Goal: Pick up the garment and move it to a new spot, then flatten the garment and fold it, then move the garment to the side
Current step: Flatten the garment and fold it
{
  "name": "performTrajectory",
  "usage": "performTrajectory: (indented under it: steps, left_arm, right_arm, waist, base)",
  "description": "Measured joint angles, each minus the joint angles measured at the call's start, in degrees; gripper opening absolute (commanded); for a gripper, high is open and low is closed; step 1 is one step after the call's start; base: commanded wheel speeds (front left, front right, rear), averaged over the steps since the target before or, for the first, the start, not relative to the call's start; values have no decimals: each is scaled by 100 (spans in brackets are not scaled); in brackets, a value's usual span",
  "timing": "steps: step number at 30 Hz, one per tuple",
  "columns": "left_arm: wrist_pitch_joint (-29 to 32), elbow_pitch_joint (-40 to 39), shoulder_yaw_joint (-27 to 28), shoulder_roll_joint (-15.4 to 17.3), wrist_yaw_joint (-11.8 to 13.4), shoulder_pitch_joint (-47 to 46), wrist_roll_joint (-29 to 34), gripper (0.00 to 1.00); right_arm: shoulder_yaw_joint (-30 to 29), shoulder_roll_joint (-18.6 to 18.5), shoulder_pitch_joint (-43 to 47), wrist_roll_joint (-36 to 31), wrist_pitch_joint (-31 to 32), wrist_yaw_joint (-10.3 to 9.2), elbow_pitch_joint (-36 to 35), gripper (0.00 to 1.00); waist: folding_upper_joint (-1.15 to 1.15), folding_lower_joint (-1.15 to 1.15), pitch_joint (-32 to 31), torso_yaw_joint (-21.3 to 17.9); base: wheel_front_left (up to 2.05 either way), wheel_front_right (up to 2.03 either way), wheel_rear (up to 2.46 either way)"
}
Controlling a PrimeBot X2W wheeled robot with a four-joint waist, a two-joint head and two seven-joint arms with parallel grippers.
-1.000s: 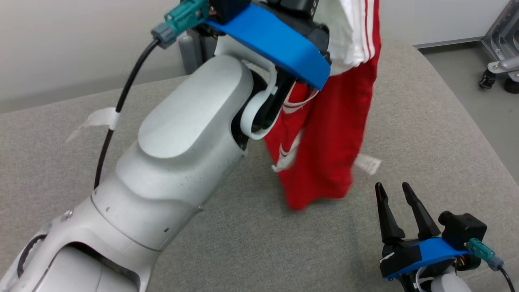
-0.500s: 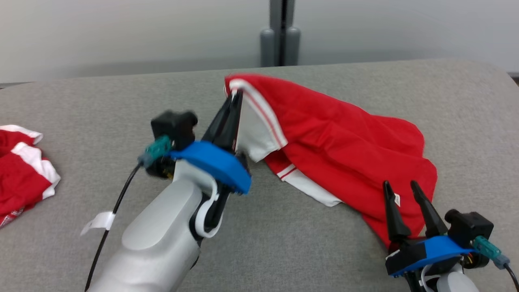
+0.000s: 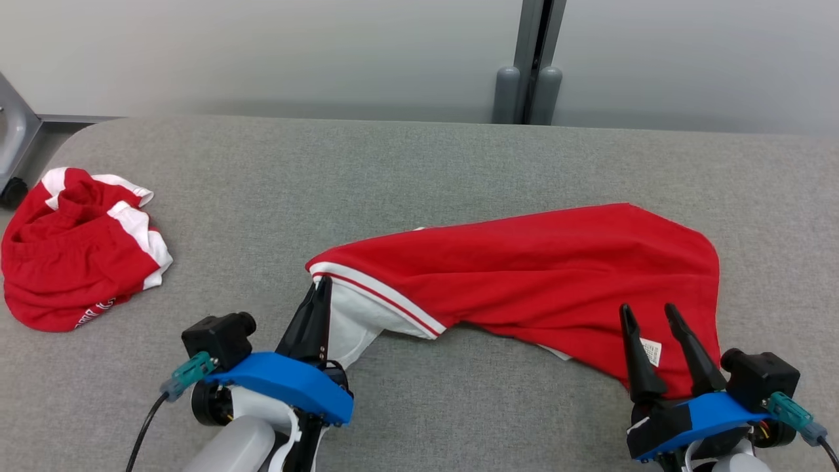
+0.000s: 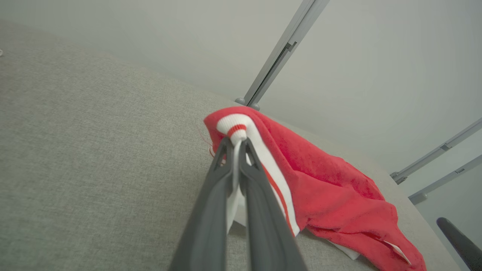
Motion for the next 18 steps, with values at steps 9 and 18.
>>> performTrajectory:
  steps: [9,18]
  left_arm:
    - [219,-1673,194,527,635,772,-175,0]
    - [181,99,253,515,688,109,191,0]
  right_arm:
    - [18,1,47,-29,57,0,-97,100]
    - [40,-1,-55,16,55,0,-136,100]
  waist:
    - [0,0,3,40]
    - [0,1,202,-279]
  base:
    - [0,0,0]
    - [0,0,0]
